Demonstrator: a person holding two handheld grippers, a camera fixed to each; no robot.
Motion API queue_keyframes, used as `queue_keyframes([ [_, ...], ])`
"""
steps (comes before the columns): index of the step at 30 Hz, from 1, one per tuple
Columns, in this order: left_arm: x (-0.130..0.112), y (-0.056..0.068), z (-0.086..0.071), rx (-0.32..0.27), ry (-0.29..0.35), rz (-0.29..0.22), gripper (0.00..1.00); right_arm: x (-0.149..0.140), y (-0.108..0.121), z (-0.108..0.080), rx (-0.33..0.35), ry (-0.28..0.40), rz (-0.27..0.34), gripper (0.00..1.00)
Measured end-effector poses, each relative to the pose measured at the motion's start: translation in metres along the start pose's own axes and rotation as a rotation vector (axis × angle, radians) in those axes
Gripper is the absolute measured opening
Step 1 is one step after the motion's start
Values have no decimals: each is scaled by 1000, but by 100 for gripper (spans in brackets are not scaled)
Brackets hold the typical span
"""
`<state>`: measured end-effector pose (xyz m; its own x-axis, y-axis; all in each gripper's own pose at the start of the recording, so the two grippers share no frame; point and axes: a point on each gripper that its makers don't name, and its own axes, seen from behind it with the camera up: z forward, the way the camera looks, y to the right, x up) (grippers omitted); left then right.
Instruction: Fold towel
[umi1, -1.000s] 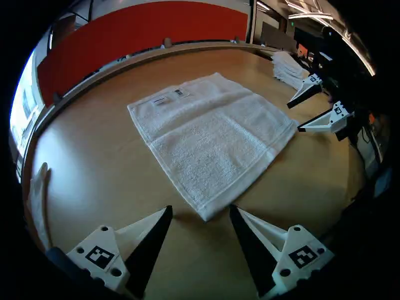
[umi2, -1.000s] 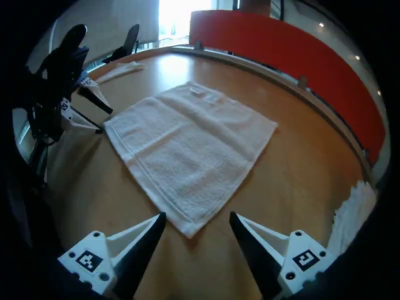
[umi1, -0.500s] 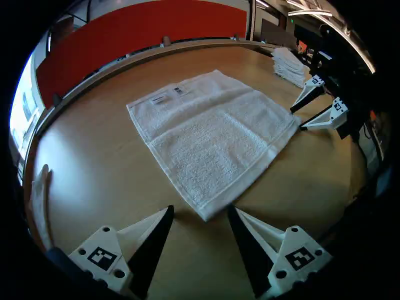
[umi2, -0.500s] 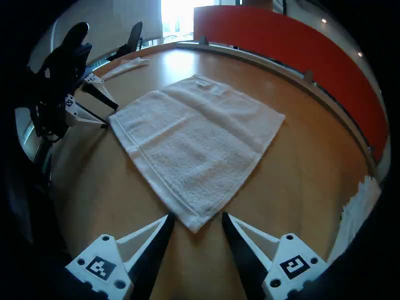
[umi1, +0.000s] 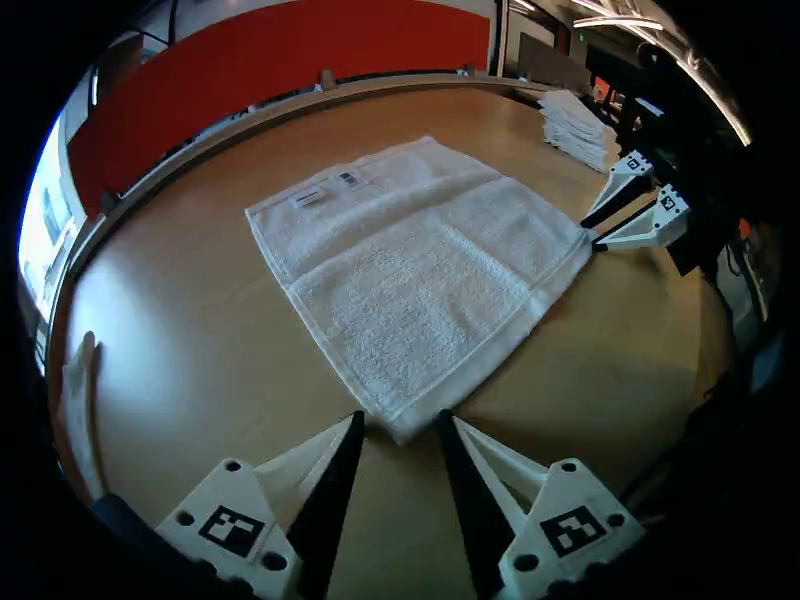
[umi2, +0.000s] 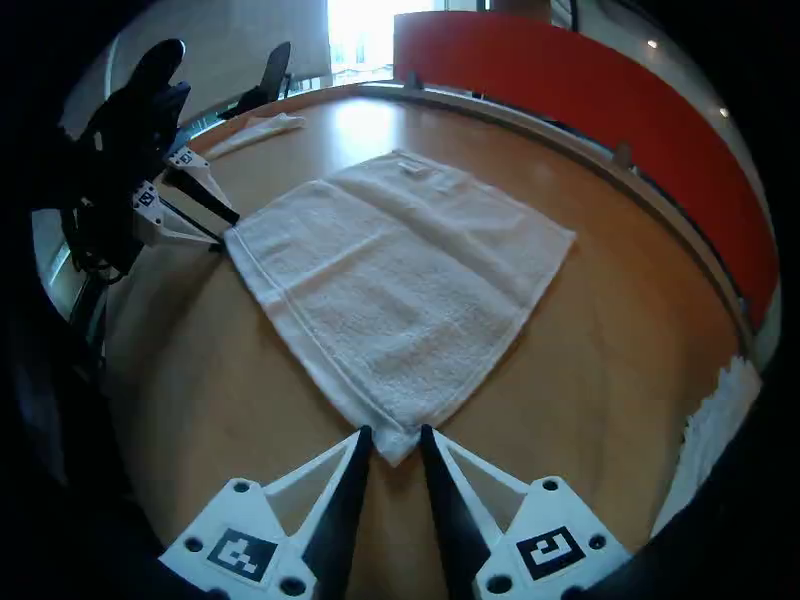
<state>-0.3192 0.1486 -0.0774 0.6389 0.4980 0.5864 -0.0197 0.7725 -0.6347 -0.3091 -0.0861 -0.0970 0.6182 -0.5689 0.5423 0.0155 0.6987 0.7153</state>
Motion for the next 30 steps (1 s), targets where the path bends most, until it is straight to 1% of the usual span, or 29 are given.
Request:
queue_keyframes([
  [2,0,0,0,-1,-2,-1,43,0,0,0,-1,0,2,30],
  [4,1,1,1,1,-4,-2,29,0,0,1,-2,0,6,25],
  [6,1,1,1,2,-6,-2,22,0,0,1,-2,1,10,22],
  [8,2,1,1,4,-7,-2,19,-1,0,1,-2,1,16,19],
  [11,2,2,0,8,-11,-8,15,0,-2,1,0,3,22,17],
  [14,2,1,0,13,-13,-25,11,2,-3,0,-3,9,24,17],
  [20,3,4,-4,16,-16,-48,10,7,-3,-5,-15,19,29,17],
  [24,9,4,-13,28,-6,-61,10,14,-2,-11,-20,32,34,17],
  [30,22,4,-33,33,14,-108,10,27,-2,-23,-30,57,29,17],
])
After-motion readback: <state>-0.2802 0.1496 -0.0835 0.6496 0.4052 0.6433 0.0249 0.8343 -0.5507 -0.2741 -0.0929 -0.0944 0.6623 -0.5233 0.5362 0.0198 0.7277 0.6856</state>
